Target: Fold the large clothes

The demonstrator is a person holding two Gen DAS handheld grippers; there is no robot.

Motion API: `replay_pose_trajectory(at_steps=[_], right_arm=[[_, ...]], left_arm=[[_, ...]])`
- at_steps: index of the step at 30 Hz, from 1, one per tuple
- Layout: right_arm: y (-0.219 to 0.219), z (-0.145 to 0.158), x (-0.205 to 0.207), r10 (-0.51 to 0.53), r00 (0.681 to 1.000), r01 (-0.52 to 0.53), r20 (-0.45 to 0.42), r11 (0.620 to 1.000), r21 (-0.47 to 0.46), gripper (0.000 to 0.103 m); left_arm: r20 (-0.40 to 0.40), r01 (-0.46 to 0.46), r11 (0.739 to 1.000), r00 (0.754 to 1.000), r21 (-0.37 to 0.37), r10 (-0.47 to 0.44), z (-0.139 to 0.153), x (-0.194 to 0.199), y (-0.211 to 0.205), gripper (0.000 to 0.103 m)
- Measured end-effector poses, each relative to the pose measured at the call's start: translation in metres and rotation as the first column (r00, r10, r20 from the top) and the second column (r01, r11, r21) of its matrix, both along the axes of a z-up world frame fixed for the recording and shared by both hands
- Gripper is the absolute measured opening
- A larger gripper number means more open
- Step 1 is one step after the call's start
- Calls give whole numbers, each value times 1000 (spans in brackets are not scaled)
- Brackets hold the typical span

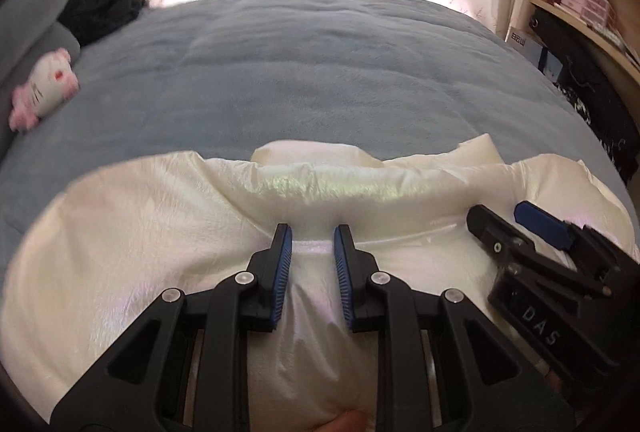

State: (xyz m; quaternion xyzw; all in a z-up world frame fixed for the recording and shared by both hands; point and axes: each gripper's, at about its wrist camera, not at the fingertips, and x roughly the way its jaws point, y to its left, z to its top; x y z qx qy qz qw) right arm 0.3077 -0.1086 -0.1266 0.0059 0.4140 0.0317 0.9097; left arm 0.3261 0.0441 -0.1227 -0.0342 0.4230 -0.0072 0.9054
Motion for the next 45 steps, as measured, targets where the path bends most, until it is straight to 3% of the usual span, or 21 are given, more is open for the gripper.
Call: replay_pose_trajectory(at_steps=[8, 16, 25, 45], right_arm=[[10, -29, 20, 4, 1000, -2, 25, 999, -52, 63], [12, -43, 13, 4, 998, -2, 62, 999, -34, 65], [13, -47, 14, 31, 998, -29, 56, 999, -32, 74], [13, -50, 26, 45, 999, -45, 31, 999, 3, 80]], left_arm=[[27, -3, 999, 1000, -45, 5, -24, 8, 6, 19], [67, 3, 997, 998, -75, 2, -37, -1, 9, 19], [86, 8, 999, 996, -49, -3, -46, -3, 6, 19], [57, 22, 986, 998, -163, -13, -51, 6, 29, 19]])
